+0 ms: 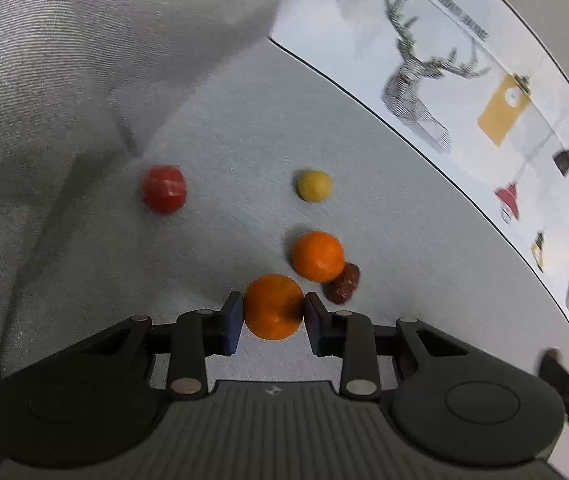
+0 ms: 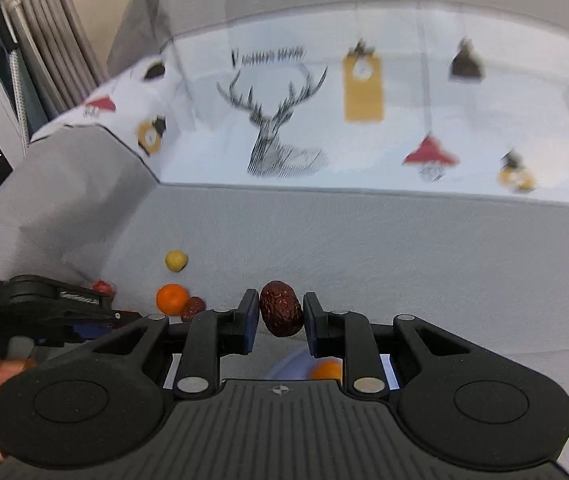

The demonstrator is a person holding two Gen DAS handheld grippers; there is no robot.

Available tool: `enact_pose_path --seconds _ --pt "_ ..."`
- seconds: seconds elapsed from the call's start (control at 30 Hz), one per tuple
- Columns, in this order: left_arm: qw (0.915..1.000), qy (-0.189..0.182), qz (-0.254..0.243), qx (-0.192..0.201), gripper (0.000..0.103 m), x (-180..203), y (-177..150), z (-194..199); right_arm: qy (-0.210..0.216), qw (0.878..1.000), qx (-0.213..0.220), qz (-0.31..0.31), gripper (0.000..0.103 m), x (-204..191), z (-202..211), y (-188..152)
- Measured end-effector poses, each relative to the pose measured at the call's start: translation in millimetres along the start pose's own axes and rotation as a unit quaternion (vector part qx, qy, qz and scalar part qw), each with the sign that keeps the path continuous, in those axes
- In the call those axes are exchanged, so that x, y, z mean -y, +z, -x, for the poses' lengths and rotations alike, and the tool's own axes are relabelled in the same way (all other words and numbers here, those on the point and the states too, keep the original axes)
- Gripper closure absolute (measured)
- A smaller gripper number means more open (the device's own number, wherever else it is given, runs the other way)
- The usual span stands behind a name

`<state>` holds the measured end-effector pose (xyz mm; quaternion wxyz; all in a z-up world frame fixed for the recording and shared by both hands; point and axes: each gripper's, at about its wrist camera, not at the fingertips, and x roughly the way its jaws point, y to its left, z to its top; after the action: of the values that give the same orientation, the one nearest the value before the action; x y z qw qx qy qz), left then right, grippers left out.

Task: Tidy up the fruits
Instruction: 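Carry the orange in the left tool and the date in the right over the plate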

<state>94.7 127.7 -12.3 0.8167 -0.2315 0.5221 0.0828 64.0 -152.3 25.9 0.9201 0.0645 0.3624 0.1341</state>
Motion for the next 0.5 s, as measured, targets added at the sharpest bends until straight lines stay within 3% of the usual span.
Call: enact_pose_path --seconds 0.1,0.23,0.5 --pt "0.9997 -0.012 -0.023 -0.002 0.067 6 -7 4 -0.025 0.999 0.02 -0.009 0.078 12 30 -14" --pt "0.9977 -0.034 -0.059 -0.004 0.067 20 -16 8 -0.067 0.997 0.01 -0.036 0.078 39 46 -27" --pt "0.9858 -0.095 -0.138 0.01 0.067 53 -30 17 -0.111 0.994 -0.004 -0.025 0.078 76 49 -40"
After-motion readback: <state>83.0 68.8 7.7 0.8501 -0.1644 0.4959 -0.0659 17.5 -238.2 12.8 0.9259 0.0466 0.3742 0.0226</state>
